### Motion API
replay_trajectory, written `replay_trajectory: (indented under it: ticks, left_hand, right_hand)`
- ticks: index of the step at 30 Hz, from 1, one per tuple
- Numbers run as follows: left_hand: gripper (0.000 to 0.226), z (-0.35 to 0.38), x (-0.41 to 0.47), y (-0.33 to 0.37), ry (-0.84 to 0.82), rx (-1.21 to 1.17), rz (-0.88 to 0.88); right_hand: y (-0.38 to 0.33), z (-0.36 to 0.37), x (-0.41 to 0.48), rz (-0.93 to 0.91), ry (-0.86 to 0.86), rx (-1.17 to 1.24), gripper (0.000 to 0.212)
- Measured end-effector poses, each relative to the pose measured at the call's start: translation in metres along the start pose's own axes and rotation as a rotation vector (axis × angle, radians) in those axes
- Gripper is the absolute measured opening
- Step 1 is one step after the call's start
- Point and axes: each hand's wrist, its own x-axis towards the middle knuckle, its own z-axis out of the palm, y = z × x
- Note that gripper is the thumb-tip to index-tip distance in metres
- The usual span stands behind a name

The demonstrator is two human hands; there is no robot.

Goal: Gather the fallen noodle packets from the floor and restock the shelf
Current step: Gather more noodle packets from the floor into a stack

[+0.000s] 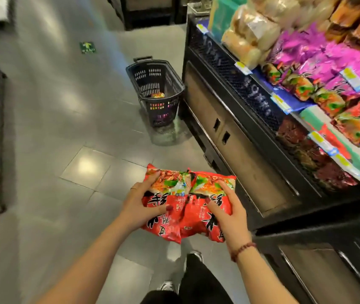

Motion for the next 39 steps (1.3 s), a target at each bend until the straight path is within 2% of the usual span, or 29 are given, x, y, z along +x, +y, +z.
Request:
replay_trajectory:
  ticks: [8,17,23,32,39]
  left_hand:
    - [0.087,-0.034,0.119,-0.006,0.14,-0.036,-0.051]
    - [0.086,-0.105,0.269,0.02,0.222,-0.073,-0.115]
    - [0.088,-0.16,0.347,0.005,0.202,-0.149,-0.156]
    - [0.086,-0.279,0.505,-0.02,0.163,-0.116,-0.129]
    - [0.084,-0.362,0.631,-0.023,0.022,-0.032,-0.109]
  right_hand:
    - [-0.035,0.062,0.142,0.008,-0.116,-0.066,0.047]
    - [-0.116,0.139,0.309,0.021,-0.256,-0.083,0.049]
    - [-0.143,0.202,0.389,0.029,-0.285,-0.1,0.049]
    - [-0.168,0.332,0.51,0.011,-0.173,-0.075,0.05]
    - [-0.193,0.412,0.592,0.011,-0.063,-0.036,0.049]
